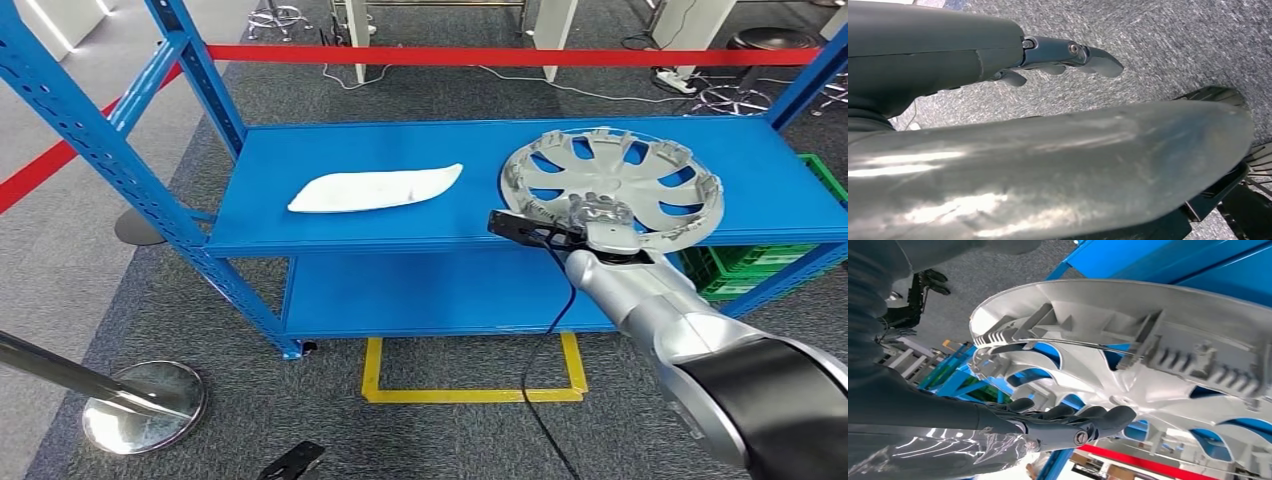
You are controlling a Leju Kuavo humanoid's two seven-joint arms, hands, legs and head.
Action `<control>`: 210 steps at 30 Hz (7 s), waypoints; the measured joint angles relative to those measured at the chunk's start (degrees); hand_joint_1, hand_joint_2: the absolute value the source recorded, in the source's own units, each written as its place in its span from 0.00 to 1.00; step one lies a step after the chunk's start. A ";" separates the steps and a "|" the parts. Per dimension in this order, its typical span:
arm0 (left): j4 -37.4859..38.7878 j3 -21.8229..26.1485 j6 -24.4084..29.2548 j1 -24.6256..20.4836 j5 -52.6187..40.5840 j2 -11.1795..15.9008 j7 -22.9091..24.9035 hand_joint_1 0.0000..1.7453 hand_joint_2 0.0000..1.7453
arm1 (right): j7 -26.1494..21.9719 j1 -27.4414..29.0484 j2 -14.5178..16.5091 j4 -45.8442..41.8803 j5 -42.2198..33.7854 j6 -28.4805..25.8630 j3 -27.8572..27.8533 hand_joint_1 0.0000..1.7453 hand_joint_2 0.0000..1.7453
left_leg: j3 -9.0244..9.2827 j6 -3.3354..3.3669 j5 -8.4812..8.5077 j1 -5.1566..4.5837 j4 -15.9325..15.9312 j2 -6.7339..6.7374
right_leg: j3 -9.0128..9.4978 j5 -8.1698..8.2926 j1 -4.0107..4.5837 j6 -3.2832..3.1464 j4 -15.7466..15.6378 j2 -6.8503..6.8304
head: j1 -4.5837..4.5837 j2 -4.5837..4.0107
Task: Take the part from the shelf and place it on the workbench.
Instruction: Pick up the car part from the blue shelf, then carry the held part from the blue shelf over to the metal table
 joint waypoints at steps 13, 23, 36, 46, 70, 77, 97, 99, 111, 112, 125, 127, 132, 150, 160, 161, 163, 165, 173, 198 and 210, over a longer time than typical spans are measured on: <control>0.00 -0.05 -0.02 -0.07 0.00 -0.02 0.03 0.00 0.00 | 1.73 1.16 -1.32 0.82 -0.93 1.41 -2.22 0.00 1.00 | 0.00 0.00 0.00 0.00 0.00 0.00 | 0.00 0.00 0.00 0.00 -0.01 0.00 | 0.00 0.00; 0.00 -1.17 -0.15 -0.30 0.00 -0.12 0.09 0.00 0.00 | 4.27 2.91 -3.17 1.28 -2.23 5.90 -4.43 1.00 1.00 | 0.05 0.03 -0.02 0.00 0.00 -0.01 | 0.07 -0.03 0.01 0.02 -0.03 -0.04 | 0.00 0.00; 0.00 -1.82 -0.21 -0.61 0.10 -0.22 0.02 0.00 0.00 | 1.87 3.38 -4.20 1.20 -1.72 5.53 -6.81 1.00 1.00 | 0.56 0.21 -0.18 -0.01 0.00 -0.01 | 0.67 -0.12 0.01 0.15 -0.10 -0.03 | 0.01 0.00; 0.00 -1.62 -0.07 -0.56 0.90 0.14 -0.31 0.00 0.00 | -2.46 3.54 -4.50 1.20 0.46 2.67 -8.15 1.00 1.00 | 0.63 0.21 -0.18 -0.01 0.00 0.00 | 0.72 -0.09 0.00 0.13 -0.10 0.01 | 0.01 0.00; 0.00 0.79 4.43 0.40 4.66 1.04 -4.68 0.00 1.00 | -18.58 -3.47 -2.11 -4.83 2.51 -7.02 -8.59 1.00 1.00 | 0.00 0.17 -0.04 0.00 0.00 -0.02 | 0.12 0.00 -0.02 0.12 -0.05 -0.06 | 0.00 0.00; 0.00 1.85 6.03 0.90 5.83 1.11 -5.18 0.00 1.00 | -22.17 -3.61 -0.27 -9.93 1.03 -8.50 -8.32 1.00 1.00 | -0.06 0.17 -0.04 0.01 0.00 -0.02 | 0.07 0.00 -0.01 0.12 -0.03 -0.05 | 0.01 0.00; 0.00 4.90 6.95 3.08 8.16 1.53 -6.82 0.00 1.00 | -23.88 -1.56 2.93 -26.99 -8.57 -11.15 -2.09 1.00 1.00 | -0.23 0.13 -0.02 -0.01 0.00 -0.04 | -0.11 -0.01 0.00 0.10 -0.06 -0.09 | 0.00 0.00; 0.00 5.08 6.95 3.09 8.25 1.54 -6.82 0.00 1.00 | -23.88 -1.28 2.84 -27.97 -8.86 -11.17 -1.75 1.00 1.00 | -0.23 0.13 -0.02 -0.01 0.00 -0.04 | -0.12 -0.01 0.00 0.10 -0.06 -0.08 | 0.00 0.00; 0.00 5.97 7.04 3.27 9.08 1.62 -7.34 0.00 1.00 | -23.08 1.49 0.64 -36.71 -13.21 -12.67 0.36 1.00 1.00 | -0.27 0.12 -0.02 0.00 0.00 -0.04 | -0.16 -0.01 0.00 0.10 -0.06 -0.08 | 0.01 0.00; 0.00 6.01 7.08 3.33 9.15 1.64 -7.35 0.00 1.00 | -22.98 1.88 0.33 -37.84 -13.44 -12.79 0.55 1.00 1.00 | -0.27 0.12 -0.03 0.00 0.00 -0.03 | -0.16 -0.01 0.00 0.10 -0.06 -0.08 | 0.00 0.00; 0.00 6.16 7.67 3.46 9.12 1.68 -6.96 0.00 1.00 | -22.47 5.22 -1.83 -44.28 -15.08 -13.98 2.32 1.00 1.00 | -0.27 0.11 -0.03 0.00 0.00 -0.03 | -0.17 -0.01 0.00 0.10 -0.07 -0.08 | 0.00 0.00; 0.00 6.16 7.86 3.51 8.98 1.68 -6.84 0.00 1.00 | -22.45 6.16 -2.24 -45.01 -15.28 -14.65 2.54 1.00 1.00 | -0.28 0.11 -0.04 0.00 0.00 -0.03 | -0.17 -0.02 0.00 0.10 -0.07 -0.08 | 0.00 0.00; 0.00 6.16 7.93 3.73 8.94 1.71 -6.80 0.00 1.00 | -22.74 8.72 -3.19 -46.58 -15.67 -16.26 2.93 1.00 1.00 | -0.28 0.12 -0.04 0.00 0.00 -0.03 | -0.17 -0.02 0.00 0.10 -0.07 -0.08 | 0.00 0.00; 0.00 6.16 7.96 4.38 8.98 1.84 -6.82 0.00 1.00 | -23.27 14.16 -5.15 -51.78 -15.99 -18.63 2.95 1.00 1.00 | -0.29 0.12 -0.05 0.00 0.00 -0.03 | -0.18 -0.03 0.00 0.08 -0.07 -0.08 | -0.01 0.00; 0.00 6.18 8.03 4.40 9.01 1.84 -6.77 0.00 1.00 | -23.24 15.07 -5.29 -52.98 -15.94 -19.51 2.95 1.00 1.00 | -0.30 0.13 -0.06 0.00 0.00 -0.03 | -0.18 -0.03 0.00 0.08 -0.07 -0.08 | 0.01 0.00; 0.00 6.19 8.14 4.40 9.00 1.84 -6.62 0.00 1.00 | -23.20 15.18 -5.29 -53.15 -15.91 -19.84 2.95 1.00 1.00 | -0.32 0.17 -0.10 -0.04 0.05 -0.03 | -0.18 -0.02 -0.04 0.10 -0.11 -0.08 | 0.00 0.00; 0.00 6.20 8.45 4.40 8.99 1.85 -6.13 0.00 1.00 | -23.11 15.37 -5.29 -53.52 -15.85 -20.46 2.95 1.00 1.00 | -0.37 0.35 -0.23 -0.15 0.16 -0.03 | -0.17 -0.02 -0.16 0.22 -0.16 -0.08 | -0.02 0.00; 0.00 6.22 8.81 4.42 8.97 1.87 -5.51 0.00 1.00 | -23.03 15.55 -5.29 -53.76 -15.76 -20.93 2.94 1.00 1.00 | -0.41 0.56 -0.32 -0.28 0.25 -0.03 | -0.17 -0.02 -0.29 0.39 -0.18 -0.08 | -0.03 0.00; 0.00 6.27 9.33 4.38 8.92 1.58 -4.07 0.00 1.00 | -22.94 16.27 -5.36 -54.94 -15.50 -21.10 2.83 1.00 1.00 | -0.07 1.67 1.25 0.16 -1.12 0.44 | -4.29 -6.58 -0.54 1.71 10.01 -0.28 | 0.20 0.00; 0.00 6.34 9.02 3.54 8.48 1.43 -3.65 0.00 1.00 | -22.90 14.38 -5.32 -54.18 -15.88 -20.86 3.02 1.00 1.00 | 1.88 -0.06 -3.26 -0.01 1.43 -0.01 | -3.22 1.75 -0.44 0.46 1.65 -0.31 | 0.11 0.00; 0.00 6.93 8.96 3.93 8.50 1.48 -3.39 0.00 1.00 | -22.95 13.82 -5.29 -52.71 -16.35 -20.86 3.05 1.00 1.00 | -4.14 1.27 2.86 -0.14 1.09 0.06 | 2.75 -6.07 -0.40 1.27 6.49 -0.40 | 0.26 0.00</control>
